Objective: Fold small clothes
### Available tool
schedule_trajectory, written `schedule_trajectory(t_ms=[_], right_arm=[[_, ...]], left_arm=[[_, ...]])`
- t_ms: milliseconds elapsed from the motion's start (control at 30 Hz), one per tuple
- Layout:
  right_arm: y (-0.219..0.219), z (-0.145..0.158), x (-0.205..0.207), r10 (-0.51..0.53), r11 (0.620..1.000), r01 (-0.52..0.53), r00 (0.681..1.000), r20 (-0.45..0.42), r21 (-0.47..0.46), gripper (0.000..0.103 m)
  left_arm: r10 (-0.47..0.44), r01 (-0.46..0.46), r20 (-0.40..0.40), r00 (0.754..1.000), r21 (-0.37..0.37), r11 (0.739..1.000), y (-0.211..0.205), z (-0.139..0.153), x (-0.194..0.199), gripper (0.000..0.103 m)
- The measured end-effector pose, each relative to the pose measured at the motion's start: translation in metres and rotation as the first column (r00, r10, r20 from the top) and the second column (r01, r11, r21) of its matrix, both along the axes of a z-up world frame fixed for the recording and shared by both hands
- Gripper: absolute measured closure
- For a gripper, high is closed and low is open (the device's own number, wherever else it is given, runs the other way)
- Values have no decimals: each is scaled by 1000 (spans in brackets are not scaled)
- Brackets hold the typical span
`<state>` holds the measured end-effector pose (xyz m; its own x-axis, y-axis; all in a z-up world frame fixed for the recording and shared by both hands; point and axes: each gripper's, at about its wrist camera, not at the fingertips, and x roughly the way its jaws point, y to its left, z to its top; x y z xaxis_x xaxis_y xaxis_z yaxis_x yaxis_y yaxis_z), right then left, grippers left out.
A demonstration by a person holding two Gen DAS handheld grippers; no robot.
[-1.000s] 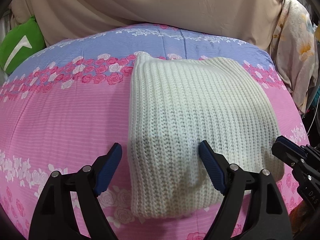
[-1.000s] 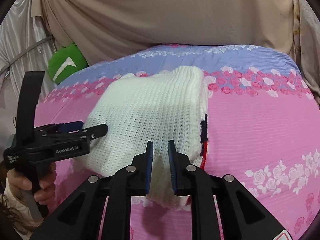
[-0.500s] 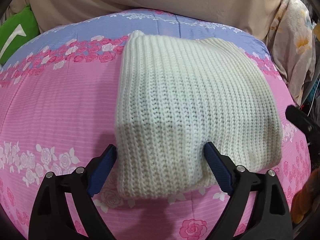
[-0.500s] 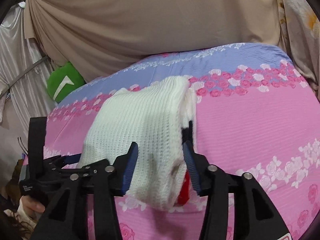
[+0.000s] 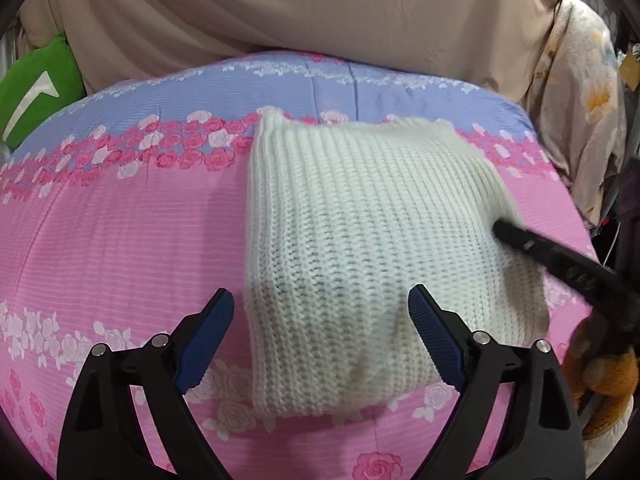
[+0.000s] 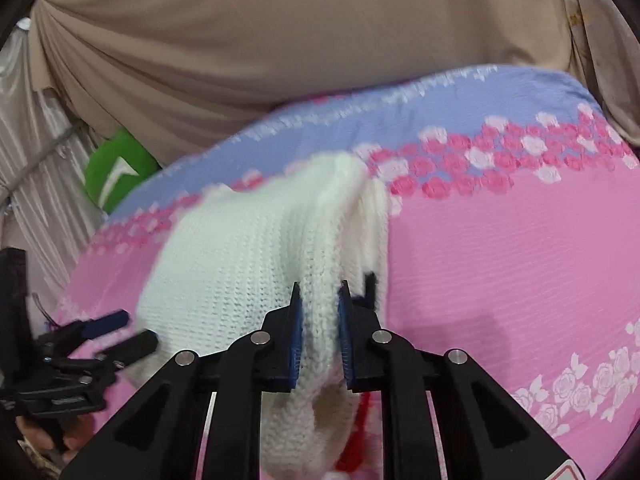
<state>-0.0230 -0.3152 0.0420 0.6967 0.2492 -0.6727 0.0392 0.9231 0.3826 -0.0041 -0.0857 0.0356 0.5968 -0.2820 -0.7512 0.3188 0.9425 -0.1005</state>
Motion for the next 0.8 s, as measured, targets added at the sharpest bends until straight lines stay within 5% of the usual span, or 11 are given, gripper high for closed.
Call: schedule_trajectory(t_ms=[133, 267, 367, 533, 800], right_arm=[[-5, 16, -13, -22, 999, 21, 999, 24, 35, 82], [0, 22, -27, -42, 999, 42, 999, 8, 9, 46], [0, 13, -31, -58, 998, 59, 998, -27, 32, 34], [0, -7, -29, -39, 995, 45, 997, -72, 92, 32], [1, -16, -13, -7, 990, 18, 997, -73, 142, 25]], left_arm=[[6, -6, -49, 999, -7, 1000, -1, -17, 10, 15], [-7, 5, -39, 999, -46, 999, 5, -6, 8, 15], [-18, 12, -54, 998, -104, 994, 10, -1, 11, 10], [-16, 2, -112, 994, -123, 992, 8, -9, 23, 10], [-2, -5, -81, 997, -80, 997, -2, -9, 34, 6]])
